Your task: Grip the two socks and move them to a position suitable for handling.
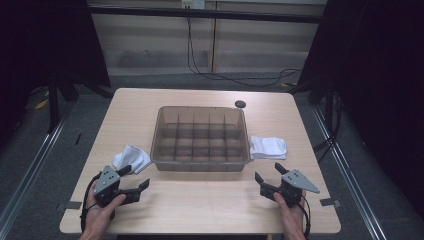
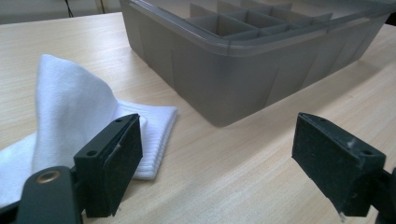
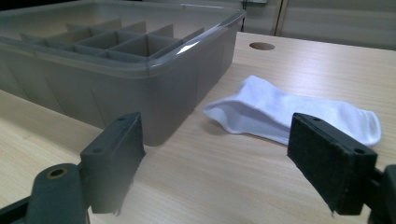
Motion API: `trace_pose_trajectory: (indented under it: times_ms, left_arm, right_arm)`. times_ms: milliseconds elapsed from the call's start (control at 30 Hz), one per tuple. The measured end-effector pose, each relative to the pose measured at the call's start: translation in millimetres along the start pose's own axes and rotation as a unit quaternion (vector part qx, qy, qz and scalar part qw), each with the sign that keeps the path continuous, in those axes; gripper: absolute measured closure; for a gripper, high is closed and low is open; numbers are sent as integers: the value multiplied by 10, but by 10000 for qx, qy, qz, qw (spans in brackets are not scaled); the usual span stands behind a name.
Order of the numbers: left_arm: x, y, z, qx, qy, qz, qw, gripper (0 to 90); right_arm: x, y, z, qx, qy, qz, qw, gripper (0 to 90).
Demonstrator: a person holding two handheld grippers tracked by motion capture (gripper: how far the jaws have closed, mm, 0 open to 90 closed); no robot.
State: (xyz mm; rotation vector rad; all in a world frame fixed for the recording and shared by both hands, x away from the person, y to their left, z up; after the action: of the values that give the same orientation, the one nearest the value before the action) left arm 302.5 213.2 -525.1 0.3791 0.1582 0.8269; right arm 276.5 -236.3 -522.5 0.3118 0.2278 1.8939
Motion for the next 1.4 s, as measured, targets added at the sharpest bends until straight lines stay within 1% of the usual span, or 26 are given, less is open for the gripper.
trace_pose_trajectory:
  times_ms: [100,133,200,233,267,333,367,400,500,567,600,667,700,733,800,867,933,1000,1033,1100,1133,1167,1200,1233,1267,1400]
  left_arm:
    - [-8,-7,-2,54,-84,-2,10000,160]
    - [-9,-12,-1,73,-149,8,9999,160]
    - [-14,-17,-1,81,-142,-10,9999,160]
    - [-13,-17,-1,78,-124,-20,9999,159]
    - [-13,-17,-1,78,-124,-20,9999,160]
    - [-6,-14,-1,69,-117,-10,9999,160]
    - [-6,-14,-1,69,-117,-10,9999,159]
    - [-5,-10,-2,77,-129,-17,9999,159]
    - [-13,-16,-2,86,-113,-82,9999,159]
    - [-8,-24,-2,117,-131,-105,9998,159]
    - [-5,-25,-4,128,-129,-104,9998,160]
    - [-6,-25,-5,139,-114,-101,9998,160]
    - [-6,-25,-4,135,-111,-98,9998,160]
    - [-6,-25,-4,134,-109,-84,9998,159]
    - [-7,-24,-5,136,-113,-95,9998,159]
    - [-7,-23,-4,127,-140,-112,9998,160]
    - [-5,-21,-6,147,-160,-112,9997,159]
    - [2,-26,-4,143,-126,-79,9998,160]
    - [11,-24,-6,164,-130,-55,9998,160]
    - [23,-30,-5,146,-46,-58,9999,160]
    - [32,-28,-5,156,-72,-51,9998,161]
    - [31,-27,-5,156,-78,-47,9998,161]
    - [20,-29,-4,137,-68,-49,9999,161]
    - [15,-29,-5,156,-117,-32,9998,161]
    - [13,-33,-4,152,-120,-53,9998,161]
    - [15,-30,-4,149,-86,-54,9998,161]
  right_arm:
    - [-9,-2,0,11,-52,57,10000,157]
    - [-12,-5,2,4,-67,58,10000,154]
    - [-8,-13,-1,63,-84,175,9998,141]
    - [-11,-12,2,39,-99,242,9997,140]
    - [-11,-12,2,39,-99,242,9997,140]
    - [-39,-23,3,88,-222,250,9994,152]
    - [-39,-23,3,88,-222,250,9994,152]
    - [-36,-26,-2,152,-224,245,9993,150]
    - [-35,-44,-9,260,-217,133,9993,147]
    - [-45,-52,-16,426,-147,43,9990,140]
    - [-56,-43,-2,517,-143,-7,9986,142]
    - [-70,-15,26,667,-158,-15,9976,143]
    - [-72,-6,38,699,-218,2,9973,142]
    - [-74,-1,40,716,-225,16,9972,142]
    - [-73,-9,25,896,-249,38,9957,150]
    - [-62,-28,16,1055,-216,28,9942,162]
    - [-46,-34,36,1093,-183,51,9938,163]
    - [-37,-38,94,1194,-214,156,9925,184]
    - [-37,-38,94,1194,-214,156,9925,184]
    - [-57,-32,128,1208,-277,206,9921,213]
    - [-82,-35,159,1330,-370,302,9900,226]
    - [-82,-35,159,1330,-370,302,9900,226]
    - [-91,-36,168,1374,-376,312,9893,225]
    - [-101,-41,202,1436,-373,351,9883,247]
    - [-104,-46,214,1455,-366,342,9881,242]
    - [-134,-93,276,1509,-368,385,9871,242]
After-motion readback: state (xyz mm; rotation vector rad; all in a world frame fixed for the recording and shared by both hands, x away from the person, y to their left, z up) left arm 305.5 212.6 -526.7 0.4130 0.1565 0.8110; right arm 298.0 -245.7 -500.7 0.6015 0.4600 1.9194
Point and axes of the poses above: each handheld gripper's, and its own axes: y roughly backward along the jaws, z roughly out of its top, x roughly to its left, the point moved 6 cm from there along -y, roughly forward along the jaws, and after that the axes turned 4 degrees about -y, right-handed, at the moved point
